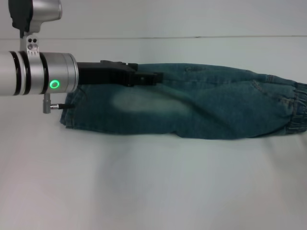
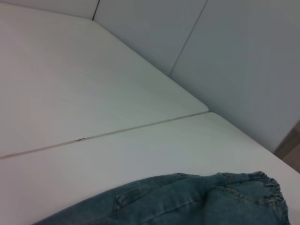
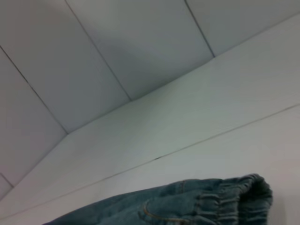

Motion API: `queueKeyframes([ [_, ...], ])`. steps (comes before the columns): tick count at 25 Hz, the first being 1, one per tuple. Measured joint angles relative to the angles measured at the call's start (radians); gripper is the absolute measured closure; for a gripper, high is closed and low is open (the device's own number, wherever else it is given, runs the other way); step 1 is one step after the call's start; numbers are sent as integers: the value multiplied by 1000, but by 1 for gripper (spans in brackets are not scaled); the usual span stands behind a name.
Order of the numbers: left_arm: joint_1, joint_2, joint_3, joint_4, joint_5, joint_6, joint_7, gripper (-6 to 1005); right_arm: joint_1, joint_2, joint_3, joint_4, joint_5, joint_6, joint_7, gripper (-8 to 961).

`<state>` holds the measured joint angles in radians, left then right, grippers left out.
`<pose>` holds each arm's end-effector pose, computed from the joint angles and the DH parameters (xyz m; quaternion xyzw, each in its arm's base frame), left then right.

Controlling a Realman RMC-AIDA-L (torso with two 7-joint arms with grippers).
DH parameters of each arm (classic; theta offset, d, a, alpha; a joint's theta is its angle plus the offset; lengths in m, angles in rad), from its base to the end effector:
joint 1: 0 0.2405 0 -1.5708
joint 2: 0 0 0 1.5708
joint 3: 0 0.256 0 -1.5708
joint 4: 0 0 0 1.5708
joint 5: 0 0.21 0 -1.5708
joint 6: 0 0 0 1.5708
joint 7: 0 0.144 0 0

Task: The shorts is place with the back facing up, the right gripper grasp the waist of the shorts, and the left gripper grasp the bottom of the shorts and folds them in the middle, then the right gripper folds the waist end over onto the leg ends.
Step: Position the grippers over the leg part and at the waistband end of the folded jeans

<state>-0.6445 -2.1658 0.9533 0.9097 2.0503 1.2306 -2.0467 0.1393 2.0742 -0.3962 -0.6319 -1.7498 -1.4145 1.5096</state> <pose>-0.1831 0.3934 -0.0216 -0.8994 -0.3578 -0.1933 0.1606 0.3992 0.2319 0.0664 -0.7150 0.4782 0.3406 0.3797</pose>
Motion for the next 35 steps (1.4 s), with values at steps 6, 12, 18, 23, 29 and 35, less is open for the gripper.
queueKeyframes([
  [6,16,-1,2,-42,-101,7,85,49,-7,-13,15,56,-1,30,-61,218],
  [12,18,0,2,-61,-158,11,90,50,13,-17,13,62,-18,76,-75,219],
  [18,0,-2,8,-73,-161,12,88,50,76,-29,11,109,-60,89,-64,219],
  [23,-3,-3,12,-74,-168,12,84,50,117,-42,9,154,-91,110,-63,219],
  [29,-5,0,14,-74,-169,12,76,49,120,-41,12,156,-93,133,-61,220],
  [35,-20,0,15,-74,-170,12,75,49,137,-44,5,170,-99,149,-50,220],
])
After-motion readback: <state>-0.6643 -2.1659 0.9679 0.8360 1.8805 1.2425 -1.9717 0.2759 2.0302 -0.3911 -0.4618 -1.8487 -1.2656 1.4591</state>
